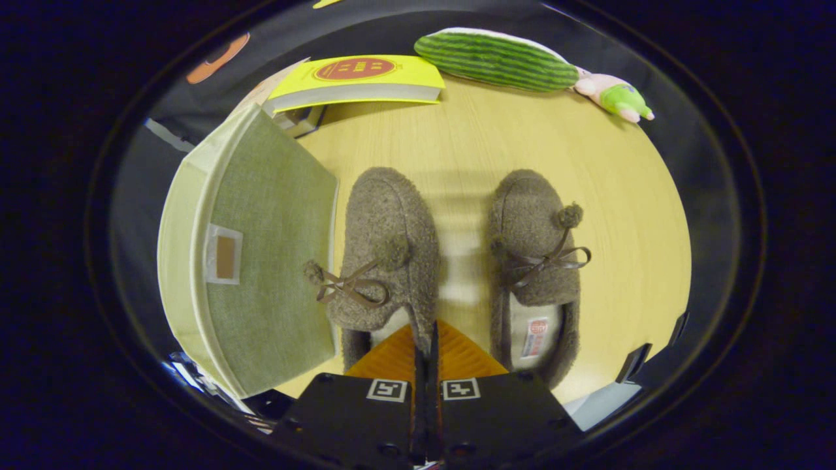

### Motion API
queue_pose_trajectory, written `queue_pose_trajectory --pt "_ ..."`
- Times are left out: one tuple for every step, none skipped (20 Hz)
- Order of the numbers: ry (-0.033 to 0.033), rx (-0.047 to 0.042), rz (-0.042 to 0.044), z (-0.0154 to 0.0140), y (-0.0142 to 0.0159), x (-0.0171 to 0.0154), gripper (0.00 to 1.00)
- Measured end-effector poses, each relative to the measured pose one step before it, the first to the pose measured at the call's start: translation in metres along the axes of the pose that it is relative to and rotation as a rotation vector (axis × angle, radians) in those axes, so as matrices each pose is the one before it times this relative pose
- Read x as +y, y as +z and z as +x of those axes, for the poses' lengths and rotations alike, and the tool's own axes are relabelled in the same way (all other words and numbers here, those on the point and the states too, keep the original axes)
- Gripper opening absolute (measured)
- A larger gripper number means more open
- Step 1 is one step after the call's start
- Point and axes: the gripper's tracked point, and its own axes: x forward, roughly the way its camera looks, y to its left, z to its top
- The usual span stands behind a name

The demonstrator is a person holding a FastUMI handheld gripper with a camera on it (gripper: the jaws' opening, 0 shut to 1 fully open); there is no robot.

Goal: Open the storage box then place both shoes into the box .Put the left shoe in first, then the right shoe, with the right side of both shoes facing outward in a uniform manner.

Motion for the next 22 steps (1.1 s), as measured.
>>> queue_pose_trajectory --pt "0.0095 -0.00441 0.00796 -0.00749 -0.00074 0.00392 0.07" --pt "0.01301 -0.00176 0.00103 -0.00714 -0.00114 0.0048 0.07" --pt "0.01389 0.00031 0.00164 -0.00929 -0.00178 0.00463 0.06" --pt "0.01168 -0.00033 0.00291 -0.00725 -0.00109 0.00463 0.06" --pt "0.00711 -0.00285 0.00138 -0.00859 -0.00056 0.00443 0.06" --pt "0.00675 -0.00638 -0.00879 -0.00859 0.00068 0.00449 0.06" --pt "0.00504 -0.01294 -0.00552 -0.00915 0.00127 0.00401 0.06" --pt "0.00343 -0.01187 -0.00284 -0.00954 0.00042 0.0044 0.06" --pt "0.00321 -0.01065 0.00147 -0.00833 0.00098 0.00372 0.06" --pt "0.00365 -0.00798 -0.00221 -0.00872 0.00038 0.00315 0.06" --pt "0.00381 -0.00741 -0.00362 -0.00838 0.00038 0.00309 0.06" --pt "0.00303 -0.00753 -0.00263 -0.00853 -0.00007 0.00393 0.06" --pt "0.00407 -0.00729 -0.00388 -0.00834 -0.00016 0.00367 0.06" --pt "0.00663 -0.00758 -0.00396 -0.0066 -0.0003 0.00411 0.06" --pt "0.00865 -0.00687 -0.00302 -0.00549 0.00093 0.00529 0.06" --pt "0.01476 -0.00687 -0.00522 -0.00495 0.00038 0.00649 0.06" --pt "0.02082 -0.00587 -0.0007 -0.0038 0.00084 0.0077 0.06" --pt "0.02551 -0.00589 0.00747 -0.00291 0.00115 0.00825 0.06" --pt "0.02612 -0.0033 0.00746 -0.00245 0.00086 0.00926 0.07" --pt "0.02598 -0.004 0.00985 -0.00068 0.00136 0.00974 0.06" --pt "0.02315 -0.007 0.01067 0.00005 0.0026 0.0093 0.07" --pt "0.01942 -0.00636 0.0038 0.00062 0.00191 0.00922 0.07"
